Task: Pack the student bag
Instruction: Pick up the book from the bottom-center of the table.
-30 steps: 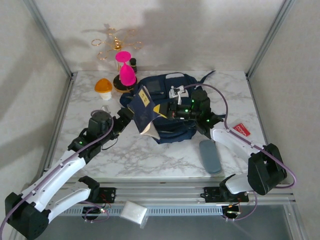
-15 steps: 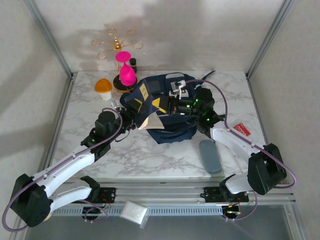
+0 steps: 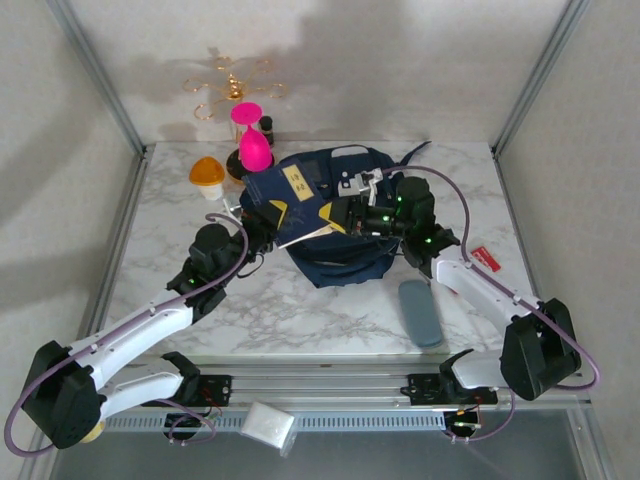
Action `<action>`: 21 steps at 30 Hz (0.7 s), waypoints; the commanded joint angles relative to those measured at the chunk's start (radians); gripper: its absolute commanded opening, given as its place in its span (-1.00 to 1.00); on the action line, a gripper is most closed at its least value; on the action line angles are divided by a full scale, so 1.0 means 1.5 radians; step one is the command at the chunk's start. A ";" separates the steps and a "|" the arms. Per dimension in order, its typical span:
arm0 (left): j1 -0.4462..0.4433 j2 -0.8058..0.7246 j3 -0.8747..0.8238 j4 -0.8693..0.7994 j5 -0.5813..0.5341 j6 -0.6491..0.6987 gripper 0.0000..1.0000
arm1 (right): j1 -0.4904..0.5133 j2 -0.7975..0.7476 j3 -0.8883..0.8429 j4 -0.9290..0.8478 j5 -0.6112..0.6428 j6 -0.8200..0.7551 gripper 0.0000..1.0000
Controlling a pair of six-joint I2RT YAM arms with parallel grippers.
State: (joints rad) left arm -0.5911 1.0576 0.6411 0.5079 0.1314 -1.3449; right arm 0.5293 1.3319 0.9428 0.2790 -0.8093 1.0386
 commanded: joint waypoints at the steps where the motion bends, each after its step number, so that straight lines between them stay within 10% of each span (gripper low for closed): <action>1: -0.008 -0.001 0.024 0.087 0.010 0.035 -1.00 | -0.005 -0.033 0.006 -0.118 -0.020 -0.087 -0.24; 9: -0.012 0.041 0.079 0.110 0.095 0.101 -1.00 | -0.078 -0.040 0.051 -0.188 -0.137 -0.133 0.94; 15: -0.018 0.080 0.096 0.093 0.110 0.114 -1.00 | -0.077 -0.029 0.069 -0.072 -0.198 -0.063 0.96; 21: -0.019 0.092 0.114 0.012 0.101 0.158 -1.00 | -0.083 -0.016 0.099 -0.096 -0.180 -0.094 0.44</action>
State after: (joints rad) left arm -0.6140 1.1992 0.7647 0.5518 0.2661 -1.1683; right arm 0.4091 1.2926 1.0306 0.1581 -1.0653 0.9432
